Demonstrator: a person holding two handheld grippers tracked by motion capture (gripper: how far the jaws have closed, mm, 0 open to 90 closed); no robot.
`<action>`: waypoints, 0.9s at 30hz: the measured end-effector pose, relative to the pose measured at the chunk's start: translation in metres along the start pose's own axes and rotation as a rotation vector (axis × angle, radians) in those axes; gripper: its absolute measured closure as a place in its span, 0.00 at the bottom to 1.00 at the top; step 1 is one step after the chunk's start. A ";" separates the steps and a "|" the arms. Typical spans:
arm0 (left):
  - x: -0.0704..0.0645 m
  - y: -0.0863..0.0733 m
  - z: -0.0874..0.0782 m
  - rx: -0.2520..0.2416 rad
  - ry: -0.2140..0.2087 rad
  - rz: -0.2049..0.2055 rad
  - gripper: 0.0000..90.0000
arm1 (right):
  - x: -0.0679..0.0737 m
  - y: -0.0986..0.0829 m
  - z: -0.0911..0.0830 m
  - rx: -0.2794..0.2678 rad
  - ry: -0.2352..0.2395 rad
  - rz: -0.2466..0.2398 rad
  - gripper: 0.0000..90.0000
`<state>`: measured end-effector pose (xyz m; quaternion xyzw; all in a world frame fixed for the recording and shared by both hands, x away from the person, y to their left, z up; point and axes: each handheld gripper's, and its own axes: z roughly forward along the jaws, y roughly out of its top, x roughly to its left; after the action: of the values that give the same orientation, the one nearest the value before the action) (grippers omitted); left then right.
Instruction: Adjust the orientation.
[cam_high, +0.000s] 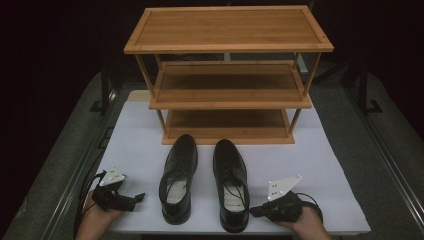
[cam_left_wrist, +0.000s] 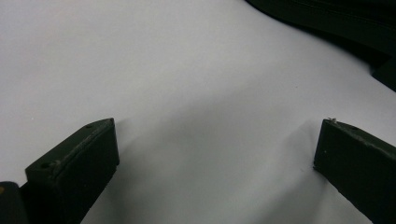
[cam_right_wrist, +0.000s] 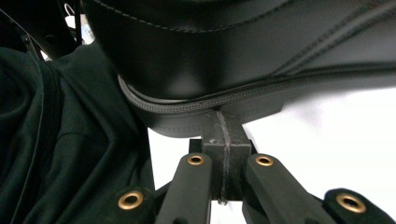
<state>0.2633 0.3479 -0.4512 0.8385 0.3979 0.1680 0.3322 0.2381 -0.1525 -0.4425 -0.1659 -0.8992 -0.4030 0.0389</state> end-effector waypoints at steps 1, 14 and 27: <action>0.000 0.000 0.000 0.000 0.000 0.000 0.00 | 0.001 0.001 0.001 0.004 -0.002 -0.003 1.00; 0.000 0.000 0.000 -0.001 0.000 0.001 0.00 | 0.008 -0.003 0.002 -0.015 -0.024 0.039 0.53; 0.000 0.000 0.000 -0.001 0.000 0.001 0.00 | 0.026 0.004 0.018 -0.024 -0.125 0.073 0.04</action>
<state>0.2631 0.3479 -0.4512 0.8384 0.3975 0.1686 0.3326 0.2164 -0.1298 -0.4470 -0.2238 -0.8883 -0.4010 -0.0047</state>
